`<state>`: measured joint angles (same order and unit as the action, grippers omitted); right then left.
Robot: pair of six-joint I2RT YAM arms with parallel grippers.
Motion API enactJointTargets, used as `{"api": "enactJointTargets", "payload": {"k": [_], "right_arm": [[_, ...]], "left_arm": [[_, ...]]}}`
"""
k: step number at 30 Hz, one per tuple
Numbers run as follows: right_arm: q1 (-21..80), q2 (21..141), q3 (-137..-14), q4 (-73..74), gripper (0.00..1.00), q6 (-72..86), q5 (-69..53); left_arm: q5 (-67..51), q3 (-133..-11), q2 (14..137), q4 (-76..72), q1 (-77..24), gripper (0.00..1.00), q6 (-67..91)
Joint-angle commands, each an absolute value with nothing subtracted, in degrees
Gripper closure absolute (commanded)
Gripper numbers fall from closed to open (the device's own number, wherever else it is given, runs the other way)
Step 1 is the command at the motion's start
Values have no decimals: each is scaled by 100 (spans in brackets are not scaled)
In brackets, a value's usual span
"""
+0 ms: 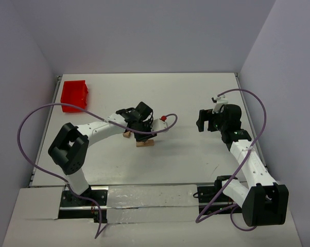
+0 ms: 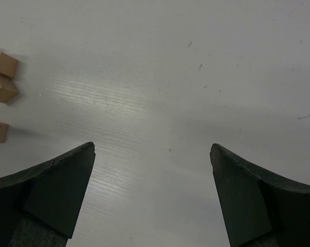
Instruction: Build the wood block tower
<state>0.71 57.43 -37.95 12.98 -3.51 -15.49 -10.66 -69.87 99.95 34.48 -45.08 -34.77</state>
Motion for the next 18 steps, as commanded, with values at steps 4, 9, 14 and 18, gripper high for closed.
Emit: {"api": "enactJointTargets", "payload": {"k": [4, 9, 14, 18], "right_arm": [[44, 5616, -4104, 1274, 0, -360, -1485], [44, 5629, -4102, 1274, 0, -360, -1485], [44, 5678, -4113, 1274, 0, -352, -1494], [44, 5707, -4119, 1274, 0, -343, -1509]], "left_arm": [[-1134, -7031, 10090, 3217, -4544, 85, -3568], [-1169, -6985, 10088, 3217, -4553, 83, -3604], [-1186, -6952, 10081, 3217, -4544, 80, -3595], [-1166, -6920, 10069, 3194, -4550, 79, -3624]]}}
